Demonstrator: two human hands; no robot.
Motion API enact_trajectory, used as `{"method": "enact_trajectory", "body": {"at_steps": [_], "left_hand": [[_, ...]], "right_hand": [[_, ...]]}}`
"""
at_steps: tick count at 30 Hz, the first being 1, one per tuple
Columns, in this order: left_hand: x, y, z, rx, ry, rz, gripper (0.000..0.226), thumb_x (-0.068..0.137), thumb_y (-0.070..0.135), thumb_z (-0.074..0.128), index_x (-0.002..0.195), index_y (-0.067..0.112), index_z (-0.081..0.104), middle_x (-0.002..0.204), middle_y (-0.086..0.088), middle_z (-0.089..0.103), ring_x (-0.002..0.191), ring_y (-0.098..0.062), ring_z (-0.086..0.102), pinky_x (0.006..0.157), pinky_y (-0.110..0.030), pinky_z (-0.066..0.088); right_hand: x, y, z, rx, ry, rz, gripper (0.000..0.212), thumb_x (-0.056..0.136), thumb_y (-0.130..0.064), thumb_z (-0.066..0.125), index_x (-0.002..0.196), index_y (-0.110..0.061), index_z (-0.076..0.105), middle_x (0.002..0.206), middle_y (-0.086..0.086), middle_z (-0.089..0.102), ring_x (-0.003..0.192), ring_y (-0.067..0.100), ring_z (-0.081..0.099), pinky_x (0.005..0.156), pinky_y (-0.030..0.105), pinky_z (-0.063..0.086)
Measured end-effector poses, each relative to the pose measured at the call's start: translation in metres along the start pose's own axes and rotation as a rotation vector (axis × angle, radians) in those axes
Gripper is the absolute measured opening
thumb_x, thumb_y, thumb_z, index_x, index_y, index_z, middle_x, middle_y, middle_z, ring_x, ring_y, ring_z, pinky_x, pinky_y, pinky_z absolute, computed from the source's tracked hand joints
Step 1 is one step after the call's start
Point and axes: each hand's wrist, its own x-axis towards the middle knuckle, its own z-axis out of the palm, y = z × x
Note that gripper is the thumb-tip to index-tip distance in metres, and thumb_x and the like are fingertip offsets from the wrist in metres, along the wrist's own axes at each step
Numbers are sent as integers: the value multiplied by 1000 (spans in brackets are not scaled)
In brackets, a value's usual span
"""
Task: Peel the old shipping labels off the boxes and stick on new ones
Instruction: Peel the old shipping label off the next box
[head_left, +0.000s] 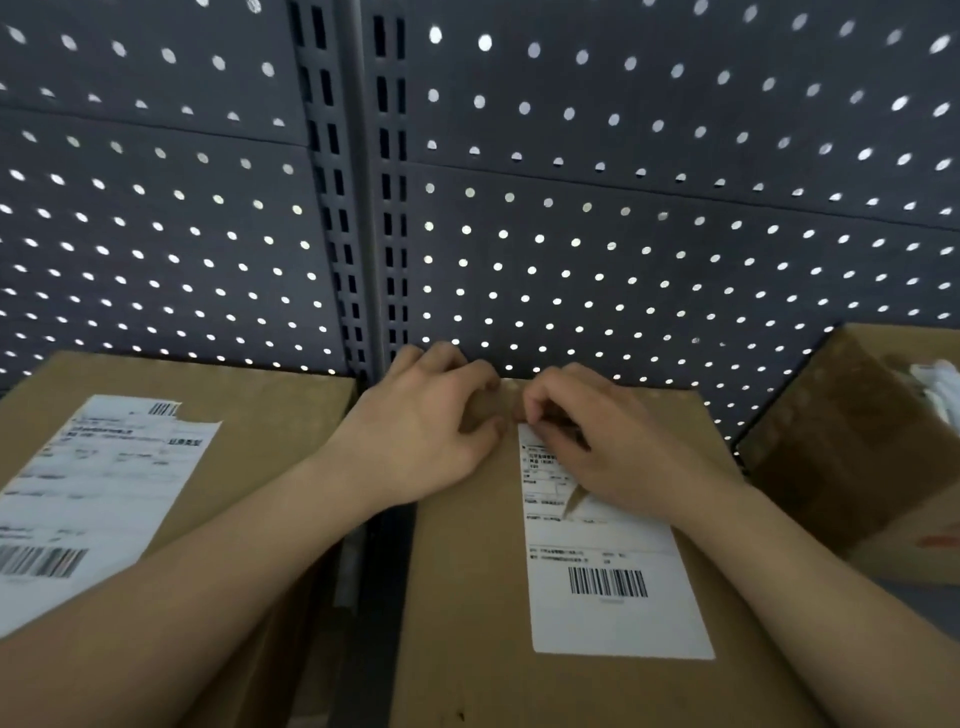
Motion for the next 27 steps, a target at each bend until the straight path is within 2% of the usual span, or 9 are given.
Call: {"method": "enact_trajectory", "body": {"at_steps": [6,10,14,16,19,22,27], "left_hand": [[3,-3,0,-56,-7,-10,43,84,60,50,121,39,55,120,14,47,117,-17,36,97,-44,45],[3,-2,-1,-47,-27,-10,44,85,59,51,124,38,55,122,13,47,120,-17,35,99,-46,44],[1,-1,-3,-32,-24,-13,47,84,60,49,125,39,55,123,15,47,120,-17,36,98,-45,45],[2,0,-3,-12,-25,-12,46,85,59,50,127,40,55,124,15,46,122,-16,36,98,-45,45],[1,1,-3,23,-18,4,48,86,58,50,130,39,55,125,14,47,123,-16,36,99,-39,44],[-1,2,-2,58,2,54,48,88,55,49,130,34,58,122,11,48,119,-17,36,98,-35,43],[-9,1,-2,71,-84,98,57,90,58,42,140,30,48,132,8,39,120,-16,30,105,-32,37]], "right_hand": [[-1,-1,-2,0,18,-2,21,94,-19,58,89,-35,46,89,-13,53,88,4,51,67,15,35],[-5,-7,-9,-105,24,4,12,96,-23,59,92,-31,52,98,-12,61,97,-13,41,71,-5,29],[-5,-9,-9,-121,43,-11,14,96,-25,60,89,-32,50,99,-11,62,97,-13,40,71,-6,27],[-4,-7,-7,-109,40,-13,15,96,-25,60,87,-31,49,96,-11,61,97,-9,43,71,-4,30],[0,-1,-2,-13,49,-48,20,94,-19,62,84,-30,48,88,-7,57,92,3,50,70,12,39],[1,2,2,-16,68,-78,16,91,-14,62,83,-24,52,81,-5,56,88,2,48,71,22,40],[1,2,3,-17,84,-86,16,91,-11,62,82,-20,52,77,-3,56,85,1,47,68,19,38]]}}
